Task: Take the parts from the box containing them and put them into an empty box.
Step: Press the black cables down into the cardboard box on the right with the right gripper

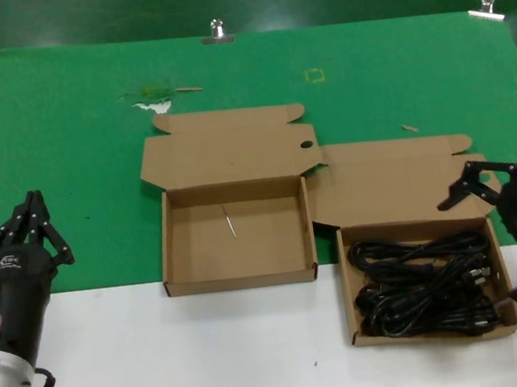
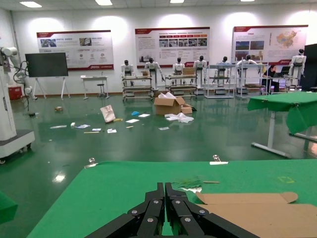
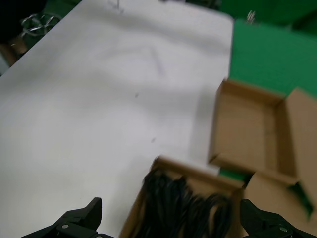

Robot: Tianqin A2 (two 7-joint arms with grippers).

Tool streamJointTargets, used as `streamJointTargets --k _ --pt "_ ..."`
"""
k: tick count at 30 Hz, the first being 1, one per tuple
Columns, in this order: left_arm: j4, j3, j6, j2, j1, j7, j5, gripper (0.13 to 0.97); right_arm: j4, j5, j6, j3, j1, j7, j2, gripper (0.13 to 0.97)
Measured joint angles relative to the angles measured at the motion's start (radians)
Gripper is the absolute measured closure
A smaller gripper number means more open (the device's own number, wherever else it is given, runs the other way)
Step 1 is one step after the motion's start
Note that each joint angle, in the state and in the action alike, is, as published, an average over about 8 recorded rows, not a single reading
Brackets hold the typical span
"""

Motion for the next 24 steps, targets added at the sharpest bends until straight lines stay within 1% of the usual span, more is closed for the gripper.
streamJointTargets --k 6,10,16,24 --pt "0.000 0.000 0.000 0.000 0.000 0.000 0.000 0.946 -0.127 -0.043 -0.015 -0.115 0.058 -0.034 -0.031 0.129" --pt "0.000 0.000 0.000 0.000 0.000 0.000 0.000 0.946 -0.204 -0.078 -0.017 -0.158 0.069 -0.069 -0.062 0.129" --pt "0.000 0.000 0.000 0.000 0.000 0.000 0.000 0.946 -0.343 -0.138 -0.010 -0.164 0.083 -0.129 -0.136 0.129" --pt "0.000 0.000 0.000 0.000 0.000 0.000 0.000 0.946 -0.662 -0.215 0.060 -0.137 0.148 -0.269 -0.297 0.129"
